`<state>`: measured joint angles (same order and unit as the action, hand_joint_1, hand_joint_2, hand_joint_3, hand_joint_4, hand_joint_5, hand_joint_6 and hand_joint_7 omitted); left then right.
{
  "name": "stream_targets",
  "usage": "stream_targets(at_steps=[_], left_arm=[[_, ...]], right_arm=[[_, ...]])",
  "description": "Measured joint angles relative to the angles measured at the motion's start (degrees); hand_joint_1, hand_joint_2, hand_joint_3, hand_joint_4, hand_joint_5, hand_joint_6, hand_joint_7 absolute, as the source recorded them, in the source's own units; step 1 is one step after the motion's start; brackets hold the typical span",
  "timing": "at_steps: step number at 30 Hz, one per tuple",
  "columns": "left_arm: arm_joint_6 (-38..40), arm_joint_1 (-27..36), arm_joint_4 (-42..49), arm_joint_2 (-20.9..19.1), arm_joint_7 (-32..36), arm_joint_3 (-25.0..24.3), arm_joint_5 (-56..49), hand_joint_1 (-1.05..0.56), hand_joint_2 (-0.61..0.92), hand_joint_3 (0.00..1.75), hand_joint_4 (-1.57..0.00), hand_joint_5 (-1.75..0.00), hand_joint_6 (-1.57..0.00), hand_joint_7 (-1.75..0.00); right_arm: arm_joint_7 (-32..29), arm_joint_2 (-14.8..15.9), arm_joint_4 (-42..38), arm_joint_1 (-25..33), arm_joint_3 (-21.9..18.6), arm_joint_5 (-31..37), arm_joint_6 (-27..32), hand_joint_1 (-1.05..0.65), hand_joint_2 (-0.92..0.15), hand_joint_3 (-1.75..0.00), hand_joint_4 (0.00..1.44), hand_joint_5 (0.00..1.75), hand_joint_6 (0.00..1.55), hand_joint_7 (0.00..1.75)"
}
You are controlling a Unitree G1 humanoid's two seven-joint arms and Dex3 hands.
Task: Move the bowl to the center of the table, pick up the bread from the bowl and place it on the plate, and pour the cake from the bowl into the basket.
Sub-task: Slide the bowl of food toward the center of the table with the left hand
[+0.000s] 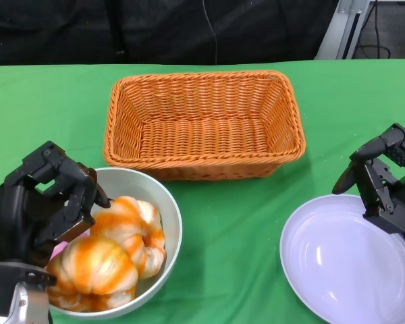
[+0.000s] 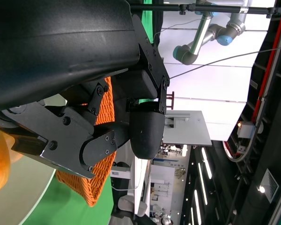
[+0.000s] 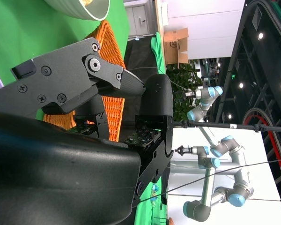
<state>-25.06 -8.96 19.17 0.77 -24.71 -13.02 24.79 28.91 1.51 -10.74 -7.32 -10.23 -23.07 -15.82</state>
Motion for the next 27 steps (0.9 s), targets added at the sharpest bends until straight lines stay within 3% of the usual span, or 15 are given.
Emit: stream_targets(at_steps=[27], left_arm=[[-1.1,-0.5,1.2,0.1,-1.0,-0.8,0.2,-0.11,0.59,0.91,-0.80,-1.62,-0.86,-1.30]], right_arm=[[0.1,-0.1,-1.4,-0.1,-0.1,0.1,-0.8,-0.09,-0.76,-0.85,0.79,1.67,0.67,1.43]])
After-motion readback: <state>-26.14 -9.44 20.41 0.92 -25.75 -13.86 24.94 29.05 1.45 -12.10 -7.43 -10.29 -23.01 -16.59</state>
